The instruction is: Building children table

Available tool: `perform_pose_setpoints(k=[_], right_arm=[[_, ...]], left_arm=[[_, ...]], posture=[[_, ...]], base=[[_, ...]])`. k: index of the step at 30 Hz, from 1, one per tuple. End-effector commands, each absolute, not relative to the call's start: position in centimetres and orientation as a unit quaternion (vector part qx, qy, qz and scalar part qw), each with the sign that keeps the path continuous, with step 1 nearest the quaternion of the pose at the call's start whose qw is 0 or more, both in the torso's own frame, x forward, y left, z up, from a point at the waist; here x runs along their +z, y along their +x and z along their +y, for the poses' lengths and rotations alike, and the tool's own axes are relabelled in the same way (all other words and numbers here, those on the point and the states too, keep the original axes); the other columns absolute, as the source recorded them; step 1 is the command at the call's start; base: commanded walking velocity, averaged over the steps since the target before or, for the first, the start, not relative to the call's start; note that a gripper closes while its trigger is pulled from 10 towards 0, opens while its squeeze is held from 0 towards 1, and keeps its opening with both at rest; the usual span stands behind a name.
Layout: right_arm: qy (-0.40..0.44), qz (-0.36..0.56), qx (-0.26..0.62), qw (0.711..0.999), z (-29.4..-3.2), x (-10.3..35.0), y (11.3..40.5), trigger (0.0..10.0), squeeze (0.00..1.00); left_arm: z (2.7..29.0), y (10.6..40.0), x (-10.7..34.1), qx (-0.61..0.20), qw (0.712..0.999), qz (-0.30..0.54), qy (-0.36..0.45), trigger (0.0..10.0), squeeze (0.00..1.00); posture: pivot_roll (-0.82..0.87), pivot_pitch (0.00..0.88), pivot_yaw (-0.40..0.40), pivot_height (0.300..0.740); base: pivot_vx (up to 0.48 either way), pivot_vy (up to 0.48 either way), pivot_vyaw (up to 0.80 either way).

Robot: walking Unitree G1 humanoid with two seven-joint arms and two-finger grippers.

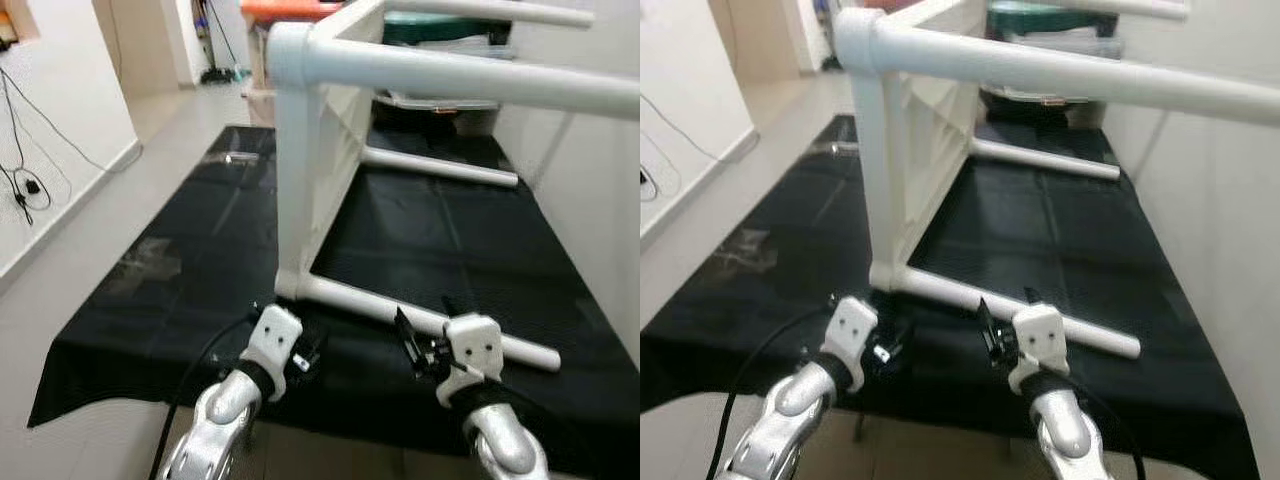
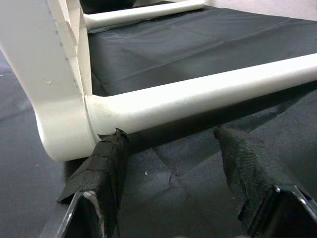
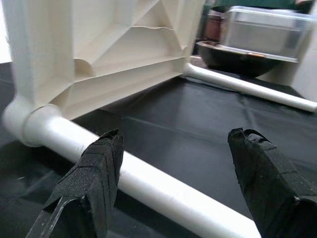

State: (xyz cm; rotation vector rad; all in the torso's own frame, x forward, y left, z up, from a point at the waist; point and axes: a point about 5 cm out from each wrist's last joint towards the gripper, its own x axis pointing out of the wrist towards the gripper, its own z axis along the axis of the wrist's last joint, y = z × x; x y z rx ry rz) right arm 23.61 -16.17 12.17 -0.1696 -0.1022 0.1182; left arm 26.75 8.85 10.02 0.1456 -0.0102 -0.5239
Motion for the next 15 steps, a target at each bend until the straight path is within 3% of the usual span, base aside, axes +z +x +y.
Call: perform_pose_setpoints(k=[1,7,13,15], right_arm=[[-0.087,-0.056,0.041,0.994,-16.59,12.23,23.87,10.0,0.0],[-0.084,-0.058,0.039,0.994,-16.63,12.39,24.07,10.0,0.0],[-0.082,-0.058,0.045,0.994,-16.01,12.27,23.94,10.0,0.0],[-0.081,-0.057,0.045,0.994,-15.93,12.22,23.91,10.0,0.0]], left_arm=[[9.02,26.84,9.98,-0.258,0.964,0.002,0.07,10.0,0.0],[8.92,26.88,10.04,-0.26,0.963,0.002,0.067,10.0,0.0],[8.7,26.66,10.07,-0.272,0.96,0.003,0.064,10.0,0.0],[8.66,26.63,10.04,-0.274,0.96,0.004,0.064,10.0,0.0]], posture=[[0.13,0.0,-0.048,0.74],[0.13,0.0,-0.048,0.74],[0.13,0.0,-0.048,0.74],[0.13,0.0,-0.048,0.74]], base=[[0.0,0.0,0.0],[0.0,0.0,0.0],[0.347,0.0,0.0],[0.0,0.0,0.0]])
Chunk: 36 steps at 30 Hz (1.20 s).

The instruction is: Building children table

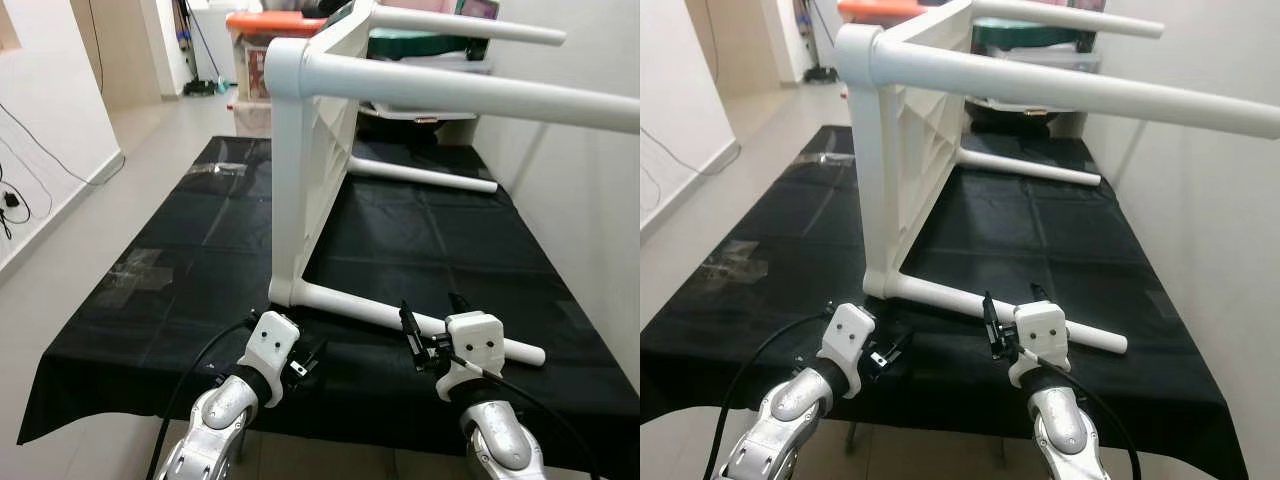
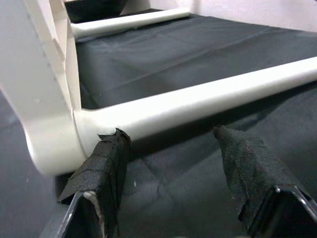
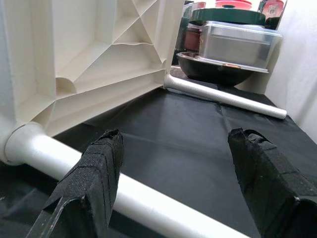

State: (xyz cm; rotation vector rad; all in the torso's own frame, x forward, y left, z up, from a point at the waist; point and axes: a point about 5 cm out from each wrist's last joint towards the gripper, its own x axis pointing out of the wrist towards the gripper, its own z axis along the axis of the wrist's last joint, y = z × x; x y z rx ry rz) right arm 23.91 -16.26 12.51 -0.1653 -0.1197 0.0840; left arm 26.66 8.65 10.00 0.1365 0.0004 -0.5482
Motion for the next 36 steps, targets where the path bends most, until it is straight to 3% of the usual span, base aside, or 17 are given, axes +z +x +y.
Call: perform_pose_setpoints(k=[1,15,19,21,26,27,30,31,32,34,36], right_arm=[[-0.081,-0.057,0.045,0.994,-15.9,12.2,23.9,10.0,0.0],[-0.095,-0.054,0.001,0.994,-16.2,12.3,24.0,10.0,0.0],[-0.173,-0.071,-0.095,0.978,-17.2,13.4,24.8,10.0,0.0],[-0.173,-0.071,-0.095,0.978,-17.2,13.4,24.8,10.0,0.0],[-0.267,-0.125,-0.178,0.939,-18.3,15.9,25.0,10.0,0.0],[-0.315,-0.14,-0.202,0.917,-18.7,16.8,25.1,10.0,0.0],[-0.315,-0.14,-0.202,0.917,-18.7,16.8,25.1,10.0,0.0],[-0.346,-0.151,-0.217,0.9,-18.9,17.4,25.1,10.0,0.0],[-0.397,-0.177,-0.246,0.866,-19.3,18.6,25.3,10.0,0.0],[-0.397,-0.177,-0.246,0.866,-19.3,18.6,25.3,10.0,0.0],[-0.464,-0.221,-0.289,0.808,-19.9,20.5,25.5,10.0,0.0]], left_arm=[[8.6,26.6,10.0,-0.275,0.959,0.005,0.064,10.0,0.0],[8.9,26.6,10.1,-0.272,0.96,0.007,0.061,10.0,0.0],[8.9,27.0,10.3,-0.269,0.962,0.005,0.056,10.0,0.0],[8.9,27.0,10.3,-0.269,0.962,0.005,0.056,10.0,0.0],[8.1,27.6,11.2,-0.284,0.958,-0.01,0.042,10.0,0.0],[7.9,27.9,11.6,-0.29,0.956,-0.015,0.039,10.0,0.0],[7.9,27.9,11.6,-0.29,0.956,-0.015,0.039,10.0,0.0],[7.8,28.1,11.8,-0.293,0.955,-0.018,0.038,10.0,0.0],[7.7,28.6,12.2,-0.298,0.953,-0.024,0.041,10.0,0.0],[7.7,28.6,12.2,-0.298,0.953,-0.024,0.041,10.0,0.0],[7.7,29.4,12.7,-0.305,0.951,-0.033,0.049,10.0,0.0]], posture=[[0.13,0.0,-0.048,0.74],[0.14,0.0,-0.044,0.74],[0.13,0.0,-0.036,0.74],[0.13,0.0,-0.036,0.74],[0.14,0.0,-0.029,0.74],[0.14,0.0,-0.03,0.74],[0.14,0.0,-0.03,0.74],[0.14,0.0,-0.03,0.74],[0.14,0.0,-0.026,0.74],[0.14,0.0,-0.026,0.74],[0.13,0.0,-0.021,0.74]], base=[[0.0,0.0,0.0],[0.0,0.0,0.0],[0.0,0.0,0.0],[0.0,0.0,0.0],[0.0,0.0,0.0],[0.0,0.0,0.0],[0.0,0.0,0.0],[0.0,0.0,0.0],[0.0,0.0,0.0],[0.0,0.0,0.0],[0.0,0.0,0.0]])
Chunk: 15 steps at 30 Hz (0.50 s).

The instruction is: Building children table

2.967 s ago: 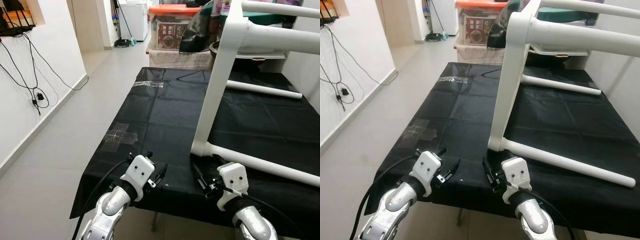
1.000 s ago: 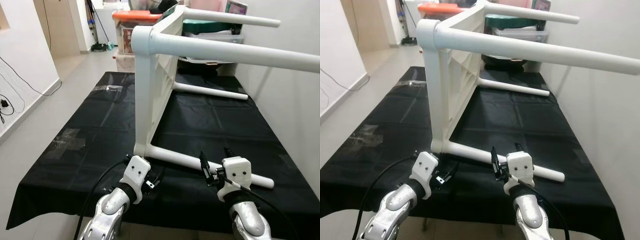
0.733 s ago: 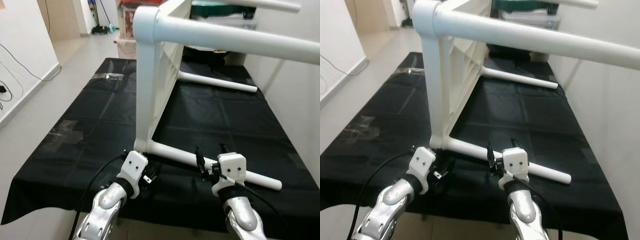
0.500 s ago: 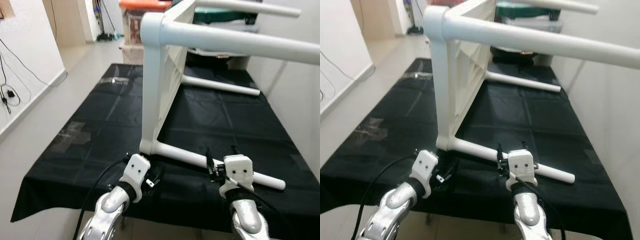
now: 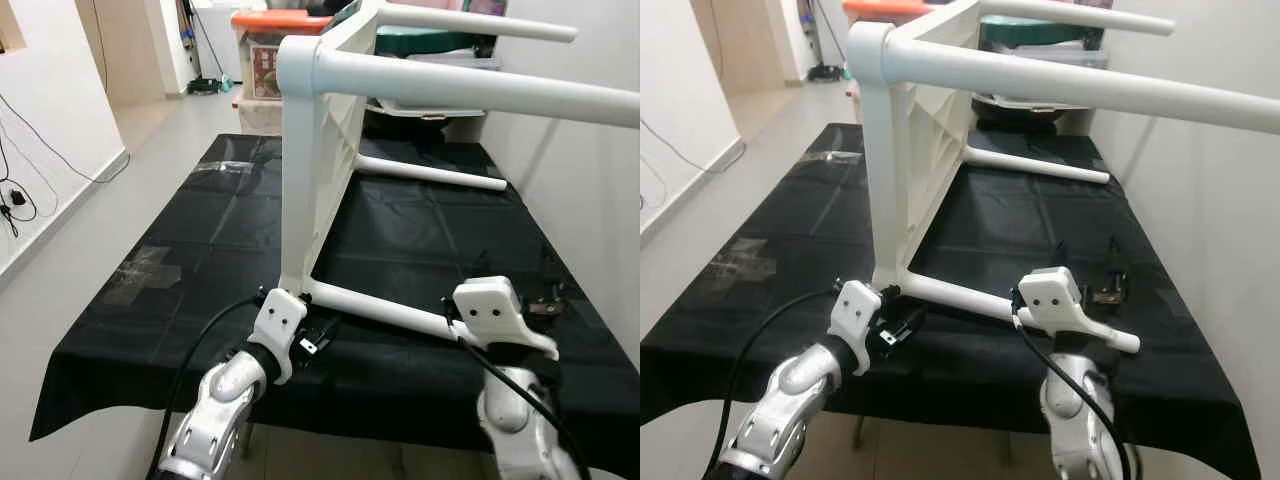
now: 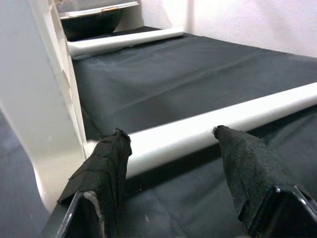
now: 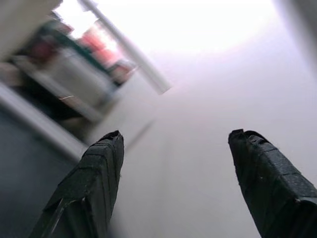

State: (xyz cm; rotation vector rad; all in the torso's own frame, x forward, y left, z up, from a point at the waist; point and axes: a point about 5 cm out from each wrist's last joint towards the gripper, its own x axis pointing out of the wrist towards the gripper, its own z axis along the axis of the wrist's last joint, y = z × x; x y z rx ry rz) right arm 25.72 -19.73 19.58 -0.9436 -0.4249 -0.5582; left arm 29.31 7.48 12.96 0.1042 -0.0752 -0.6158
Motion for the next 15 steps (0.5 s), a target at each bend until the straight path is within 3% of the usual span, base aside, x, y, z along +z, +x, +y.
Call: perform_pose_setpoints(k=[1,3,6,7,8,9,11,12,13,14,15], right_arm=[[-0.48,-0.236,-0.305,0.788,-20.1,21.3,25.6,10.0,0.0],[-0.491,-0.253,-0.325,0.768,-20.3,22.4,25.8,10.0,0.0],[-0.494,-0.26,-0.331,0.761,-20.4,22.8,25.7,10.0,0.0],[-0.497,-0.272,-0.336,0.753,-20.4,23.6,25.8,10.0,0.66],[-0.497,-0.272,-0.336,0.753,-20.4,23.6,25.8,10.0,0.66],[-0.498,-0.284,-0.332,0.749,-20.4,24.3,26.0,10.0,1.0],[-0.503,-0.296,-0.335,0.74,-20.2,24.9,26.0,10.0,1.0],[-0.509,-0.304,-0.334,0.733,-20.1,25.4,26.2,10.0,0.6],[-0.509,-0.304,-0.334,0.733,-20.1,25.4,26.2,10.0,0.6],[-0.517,-0.31,-0.34,0.721,-19.9,25.7,26.4,10.0,0.0],[-0.523,-0.314,-0.345,0.713,-19.9,26.0,26.4,10.0,0.0]], left_arm=[[7.5,29.8,13.0,-0.309,0.949,-0.038,0.052,10.0,0.0],[7.2,30.3,13.4,-0.317,0.946,-0.045,0.053,10.0,0.0],[7.1,30.5,13.6,-0.32,0.945,-0.048,0.053,10.0,0.0],[6.8,30.9,14.0,-0.325,0.943,-0.052,0.053,10.0,0.0],[6.8,30.9,14.0,-0.325,0.943,-0.052,0.053,10.0,0.0],[6.4,31.4,14.5,-0.332,0.94,-0.058,0.053,10.0,0.0],[6.1,31.8,14.9,-0.337,0.938,-0.062,0.054,10.0,0.0],[5.8,32.2,15.3,-0.344,0.935,-0.066,0.058,10.0,0.0],[5.8,32.2,15.3,-0.344,0.935,-0.066,0.058,10.0,0.0],[5.6,32.5,15.6,-0.347,0.934,-0.068,0.06,10.0,0.0],[5.5,32.7,15.8,-0.348,0.933,-0.069,0.061,10.0,0.0]], posture=[[0.13,0.0,-0.021,0.74],[0.13,0.0,-0.018,0.74],[0.13,0.0,-0.017,0.74],[0.13,0.0,-0.015,0.74],[0.13,0.0,-0.015,0.74],[0.12,0.0,-0.009,0.74],[0.12,0.0,-0.006,0.74],[0.13,0.0,-0.003,0.74],[0.13,0.0,-0.003,0.74],[0.12,0.016,-0.001,0.74],[0.12,0.021,0.0,0.74]], base=[[0.0,0.0,0.0],[0.0,0.0,0.0],[0.0,0.0,0.0],[0.0,0.0,0.0],[0.0,0.0,0.0],[0.0,0.0,0.0],[0.0,0.0,0.0],[0.0,0.0,0.0],[0.0,0.0,0.0],[0.0,0.0,0.0],[0.0,0.0,0.0]])
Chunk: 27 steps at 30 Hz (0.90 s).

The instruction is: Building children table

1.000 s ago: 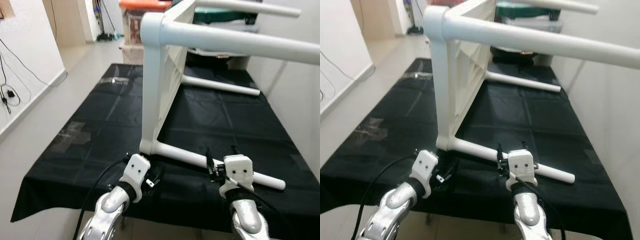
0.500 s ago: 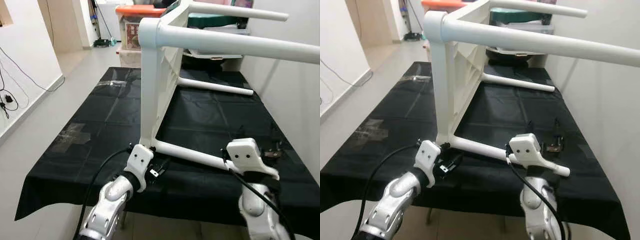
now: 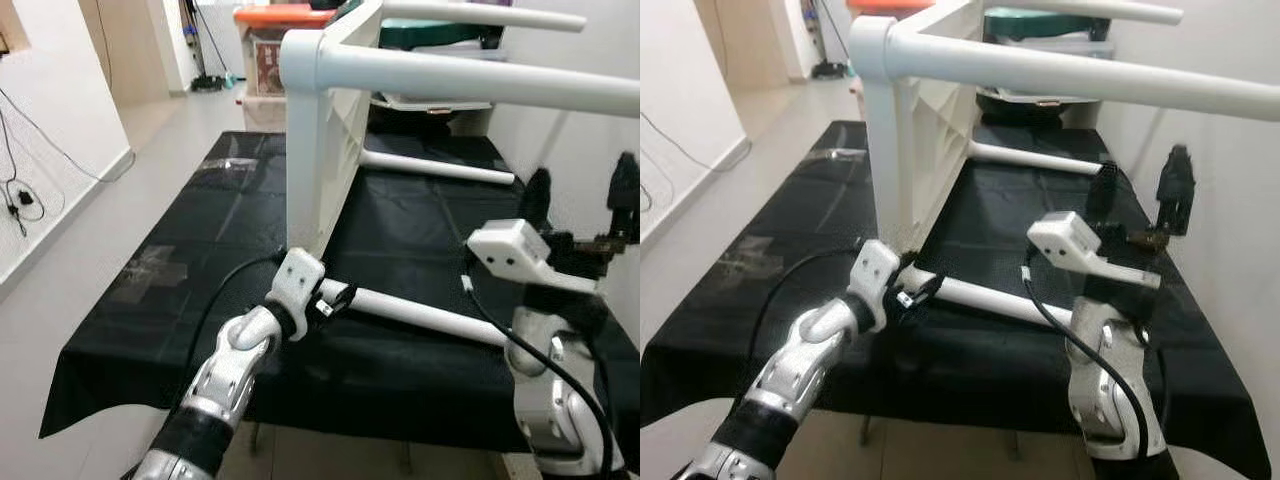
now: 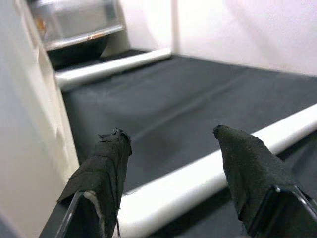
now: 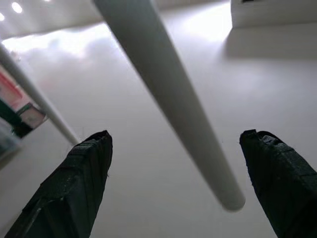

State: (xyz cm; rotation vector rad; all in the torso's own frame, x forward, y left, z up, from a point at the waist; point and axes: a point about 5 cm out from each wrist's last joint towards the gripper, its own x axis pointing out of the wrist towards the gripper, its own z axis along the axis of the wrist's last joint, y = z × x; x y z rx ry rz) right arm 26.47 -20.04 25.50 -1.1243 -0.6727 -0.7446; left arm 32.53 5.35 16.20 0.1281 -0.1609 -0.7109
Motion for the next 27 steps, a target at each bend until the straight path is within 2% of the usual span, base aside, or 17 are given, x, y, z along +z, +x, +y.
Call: perform_pose_setpoints(k=[1,6,8,14,15,19,27], right_arm=[[-0.523,-0.314,-0.345,0.713,-19.9,26.0,26.4,10.0,0.0],[-0.552,-0.337,-0.361,0.672,-20.0,28.0,27.7,10.0,0.0],[-0.552,-0.337,-0.361,0.672,-20.0,28.0,27.7,10.0,0.0],[-0.586,-0.353,-0.35,0.64,-20.1,29.8,29.9,10.0,0.0],[-0.602,-0.357,-0.352,0.622,-20.1,30.6,30.7,10.0,0.0],[-0.619,-0.363,-0.365,0.594,-20.4,32.1,31.7,10.0,0.0],[-0.622,-0.377,-0.394,0.561,-21.2,34.4,32.1,10.0,0.0]], left_arm=[[5.5,32.7,15.8,-0.348,0.933,-0.069,0.061,10.0,0.0],[5.0,34.2,16.5,-0.345,0.934,-0.072,0.063,10.0,0.0],[5.0,34.2,16.5,-0.345,0.934,-0.072,0.063,10.0,0.0],[4.7,35.7,17.5,-0.332,0.938,-0.079,0.064,10.0,0.0],[4.6,36.3,18.1,-0.325,0.94,-0.083,0.064,10.0,0.0],[4.8,37.0,18.7,-0.311,0.944,-0.087,0.065,10.0,0.0],[5.4,37.9,19.3,-0.293,0.949,-0.09,0.071,10.0,0.0]], posture=[[0.12,0.021,0.0,0.74],[0.12,0.073,-0.007,0.74],[0.12,0.073,-0.007,0.74],[0.11,0.115,-0.014,0.74],[0.11,0.127,-0.015,0.74],[0.1,0.141,-0.02,0.74],[0.1,0.148,-0.022,0.74]], base=[[0.0,0.0,0.0],[0.0,0.0,0.0],[0.0,0.0,0.0],[0.0,0.0,0.0],[0.0,0.0,0.0],[0.0,0.0,0.0],[0.0,0.0,0.0]])
